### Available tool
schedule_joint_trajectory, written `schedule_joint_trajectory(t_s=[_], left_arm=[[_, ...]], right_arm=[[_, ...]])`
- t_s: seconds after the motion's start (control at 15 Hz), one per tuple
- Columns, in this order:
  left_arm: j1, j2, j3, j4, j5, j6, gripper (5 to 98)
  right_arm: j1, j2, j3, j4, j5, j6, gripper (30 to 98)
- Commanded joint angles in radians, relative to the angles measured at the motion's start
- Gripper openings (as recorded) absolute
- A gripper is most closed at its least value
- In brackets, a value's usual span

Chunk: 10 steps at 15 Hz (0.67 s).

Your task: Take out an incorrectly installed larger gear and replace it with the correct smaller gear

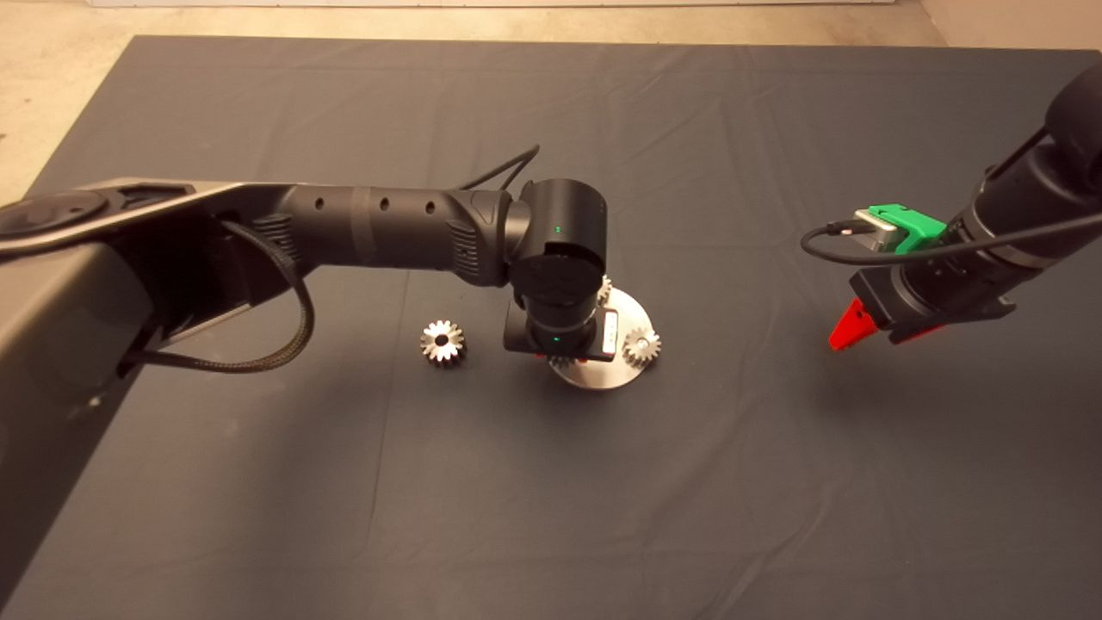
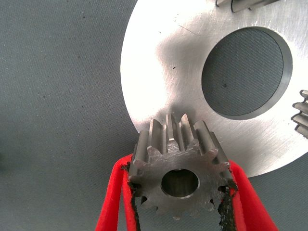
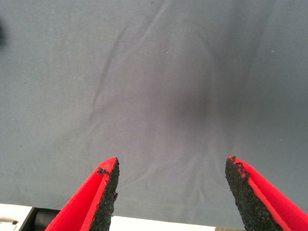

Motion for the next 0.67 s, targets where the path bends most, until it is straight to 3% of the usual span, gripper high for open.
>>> schedule_joint_trajectory(t_s=[0.0,0.6], left_arm=[[0.072,0.004,-0.002,-0.065,0.107,0.036,25.5],[0.064,0.011,-0.007,-0.065,0.107,0.071,34.8]], right_arm=[[0.007,0.010,0.012,-0.030,-0.001,0.026,59.1],[0.000,0.026,0.010,-0.030,-0.001,0.029,59.1]])
